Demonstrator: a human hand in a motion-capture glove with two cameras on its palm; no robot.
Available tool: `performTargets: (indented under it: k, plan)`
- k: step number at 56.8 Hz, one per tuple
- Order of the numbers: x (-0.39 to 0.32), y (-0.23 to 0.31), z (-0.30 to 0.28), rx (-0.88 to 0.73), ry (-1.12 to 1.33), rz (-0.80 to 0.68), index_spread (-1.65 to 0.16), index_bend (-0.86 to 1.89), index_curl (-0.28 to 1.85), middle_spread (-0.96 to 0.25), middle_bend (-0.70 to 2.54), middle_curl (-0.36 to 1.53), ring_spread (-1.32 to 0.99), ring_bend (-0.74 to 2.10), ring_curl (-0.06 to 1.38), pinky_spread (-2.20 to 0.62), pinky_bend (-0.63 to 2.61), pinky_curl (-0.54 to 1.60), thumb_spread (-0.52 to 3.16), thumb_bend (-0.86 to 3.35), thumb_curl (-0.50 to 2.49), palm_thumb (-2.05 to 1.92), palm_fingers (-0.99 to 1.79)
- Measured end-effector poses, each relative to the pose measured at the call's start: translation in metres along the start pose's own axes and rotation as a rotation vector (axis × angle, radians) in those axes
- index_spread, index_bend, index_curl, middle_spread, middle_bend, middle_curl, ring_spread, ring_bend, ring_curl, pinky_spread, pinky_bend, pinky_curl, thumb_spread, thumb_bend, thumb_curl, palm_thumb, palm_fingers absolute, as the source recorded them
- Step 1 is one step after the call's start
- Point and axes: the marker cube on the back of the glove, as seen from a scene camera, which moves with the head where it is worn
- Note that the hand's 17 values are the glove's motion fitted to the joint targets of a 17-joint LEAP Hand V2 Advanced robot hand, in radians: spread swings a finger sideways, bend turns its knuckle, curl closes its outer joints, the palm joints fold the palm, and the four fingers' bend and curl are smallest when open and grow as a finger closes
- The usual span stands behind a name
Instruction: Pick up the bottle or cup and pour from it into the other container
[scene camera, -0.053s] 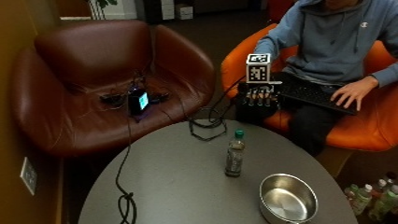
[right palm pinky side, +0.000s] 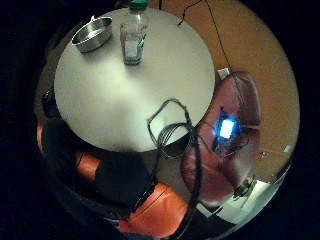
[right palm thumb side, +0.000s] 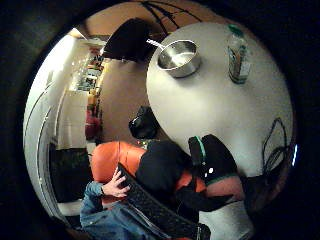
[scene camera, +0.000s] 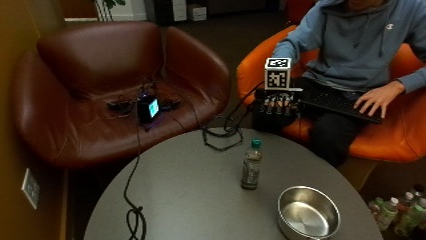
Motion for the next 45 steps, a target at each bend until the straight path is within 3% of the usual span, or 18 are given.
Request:
performTargets:
  k: [3,16,45]
  plan:
    - [0.008,0.019,-0.003,0.052,-0.078,-0.037,-0.29,0.19,0.11,-0.10,0.14,0.04,-0.04,0.25,0.08,0.15,0.47,0.17,0.63,0.31,0.16,0.59,0.12]
    - [-0.004,0.001,-0.014,0.042,-0.105,-0.009,-0.37,0.19,0.21,-0.13,0.16,0.11,-0.05,0.29,0.14,0.20,0.50,0.24,0.90,0.21,0.25,0.66,0.09]
    - [-0.023,-0.030,-0.037,0.021,0.012,-0.008,-0.40,0.16,0.27,-0.12,0.16,0.19,-0.04,0.33,0.22,0.21,0.54,0.31,1.00,0.01,0.35,0.76,0.03]
